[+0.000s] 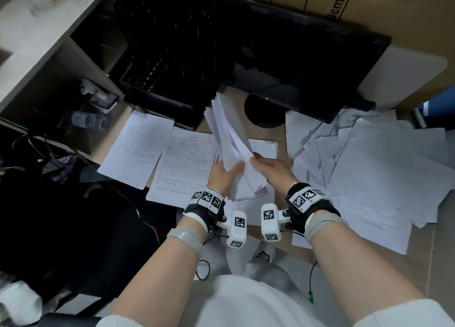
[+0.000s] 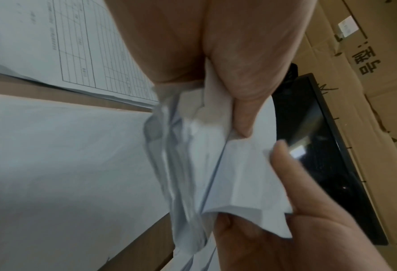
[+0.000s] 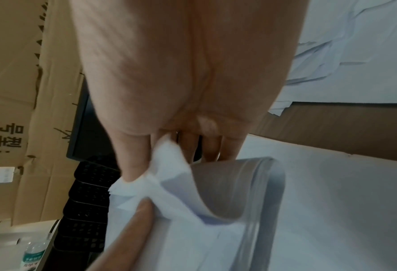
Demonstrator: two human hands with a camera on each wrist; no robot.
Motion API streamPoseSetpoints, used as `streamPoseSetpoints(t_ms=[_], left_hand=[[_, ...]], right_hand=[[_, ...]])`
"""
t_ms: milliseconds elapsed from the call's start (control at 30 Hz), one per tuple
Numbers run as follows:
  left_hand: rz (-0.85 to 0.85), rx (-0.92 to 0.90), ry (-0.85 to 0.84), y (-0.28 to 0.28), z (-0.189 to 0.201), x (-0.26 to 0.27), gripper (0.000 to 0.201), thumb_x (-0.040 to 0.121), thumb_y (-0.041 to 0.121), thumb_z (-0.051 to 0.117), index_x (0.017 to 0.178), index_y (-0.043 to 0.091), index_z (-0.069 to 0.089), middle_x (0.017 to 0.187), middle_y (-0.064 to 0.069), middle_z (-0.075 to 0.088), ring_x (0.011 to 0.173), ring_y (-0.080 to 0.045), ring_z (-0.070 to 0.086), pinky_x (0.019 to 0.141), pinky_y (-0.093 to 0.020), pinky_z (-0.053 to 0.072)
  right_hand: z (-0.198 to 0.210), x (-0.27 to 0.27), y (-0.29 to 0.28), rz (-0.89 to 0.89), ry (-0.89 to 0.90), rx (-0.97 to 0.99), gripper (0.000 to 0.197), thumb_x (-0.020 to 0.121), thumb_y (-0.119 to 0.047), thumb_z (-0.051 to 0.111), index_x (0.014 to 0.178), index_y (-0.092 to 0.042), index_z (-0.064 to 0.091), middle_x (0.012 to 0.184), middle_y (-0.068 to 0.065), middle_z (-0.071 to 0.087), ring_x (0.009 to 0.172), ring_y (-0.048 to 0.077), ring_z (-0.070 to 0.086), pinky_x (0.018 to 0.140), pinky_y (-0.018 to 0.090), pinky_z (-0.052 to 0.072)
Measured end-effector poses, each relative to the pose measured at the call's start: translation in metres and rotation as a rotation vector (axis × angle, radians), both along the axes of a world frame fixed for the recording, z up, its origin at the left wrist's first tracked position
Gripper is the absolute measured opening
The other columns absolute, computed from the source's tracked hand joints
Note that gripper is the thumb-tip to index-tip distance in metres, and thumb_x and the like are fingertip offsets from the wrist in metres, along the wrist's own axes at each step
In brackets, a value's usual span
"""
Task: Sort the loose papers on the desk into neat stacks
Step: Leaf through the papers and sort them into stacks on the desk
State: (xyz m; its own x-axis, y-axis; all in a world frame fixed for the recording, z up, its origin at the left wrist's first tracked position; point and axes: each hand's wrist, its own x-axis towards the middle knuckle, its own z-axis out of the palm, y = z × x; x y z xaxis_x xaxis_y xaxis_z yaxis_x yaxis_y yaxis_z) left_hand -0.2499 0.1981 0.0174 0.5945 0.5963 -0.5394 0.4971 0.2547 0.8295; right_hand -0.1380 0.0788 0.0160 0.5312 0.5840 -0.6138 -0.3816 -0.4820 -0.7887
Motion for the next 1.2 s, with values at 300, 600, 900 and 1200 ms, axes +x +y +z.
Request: streamPoseSetpoints(t_ms=[300,600,900,1200], left_hand=[[0.079,-0.243,-0.074,0.024,0.011,0.006,0.045,0.088,0.044,0.071,0.114,0.008,0.07,0.104,-0.009,0.076,0.099,-0.026,0.072,0.094,-0.037,0.055],[0.07,-0.133,0.051,0.072,0.003,-0.006,0.019,0.098,0.011,0.054,0.108,-0.003,0.062,0.089,-0.016,0.066,0.085,-0.032,0.064,0.054,-0.026,0.054],[-0.061,-0.129,0.172,0.088,-0.033,-0.031,0.01,0.096,0.01,0.06,0.087,0.008,0.065,0.078,-0.006,0.067,0.071,-0.022,0.063,0.062,-0.027,0.05],[0.214,-0.01,0.186,0.102,-0.045,-0.058,0.009,0.096,0.012,0.06,0.1,0.005,0.062,0.085,-0.006,0.066,0.076,-0.022,0.061,0.067,-0.029,0.048]], right_hand=[[-0.003,0.003,0.025,-0.039,0.136,0.09,0.063,0.075,-0.057,0.072,0.131,-0.029,0.063,0.129,-0.012,0.065,0.123,0.01,0.059,0.113,0.038,0.038],[-0.018,0.004,0.036,-0.325,-0.209,-0.39,0.036,0.088,-0.02,0.046,0.053,-0.013,0.049,0.061,0.009,0.047,0.061,0.025,0.04,0.056,0.032,0.03],[-0.066,-0.025,0.017,-0.276,-0.131,-0.474,0.037,0.096,-0.031,0.059,0.123,-0.006,0.062,0.115,0.007,0.063,0.11,0.029,0.059,0.094,0.031,0.043],[-0.106,-0.053,-0.005,-0.241,-0.09,-0.737,0.071,0.091,-0.046,0.062,0.145,-0.003,0.043,0.147,0.014,0.047,0.132,0.033,0.048,0.112,0.043,0.037]])
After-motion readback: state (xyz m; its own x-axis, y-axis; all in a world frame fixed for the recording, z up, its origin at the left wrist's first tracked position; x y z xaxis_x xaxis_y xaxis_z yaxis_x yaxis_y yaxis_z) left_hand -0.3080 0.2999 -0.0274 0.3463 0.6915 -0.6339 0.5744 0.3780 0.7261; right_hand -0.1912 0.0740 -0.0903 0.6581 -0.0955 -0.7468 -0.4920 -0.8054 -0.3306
